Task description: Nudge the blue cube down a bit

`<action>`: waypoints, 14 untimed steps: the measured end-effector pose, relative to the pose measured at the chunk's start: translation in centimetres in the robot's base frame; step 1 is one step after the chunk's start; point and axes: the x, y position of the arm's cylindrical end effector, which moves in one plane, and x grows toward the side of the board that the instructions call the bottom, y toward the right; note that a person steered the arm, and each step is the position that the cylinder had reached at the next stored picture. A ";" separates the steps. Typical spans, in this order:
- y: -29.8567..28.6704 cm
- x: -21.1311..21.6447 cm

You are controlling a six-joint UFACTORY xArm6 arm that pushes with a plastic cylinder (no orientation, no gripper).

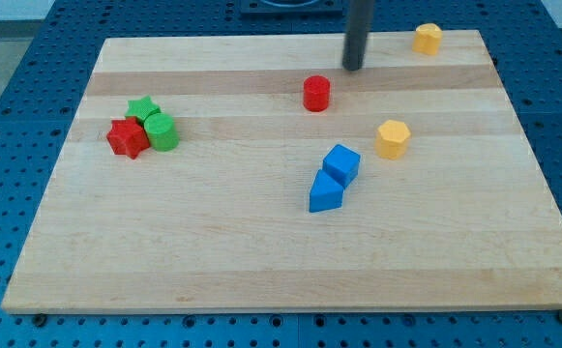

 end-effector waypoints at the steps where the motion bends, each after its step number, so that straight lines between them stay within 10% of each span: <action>1: -4.9 1.4; 5: -2.9 8.1; 14: 5.8 0.3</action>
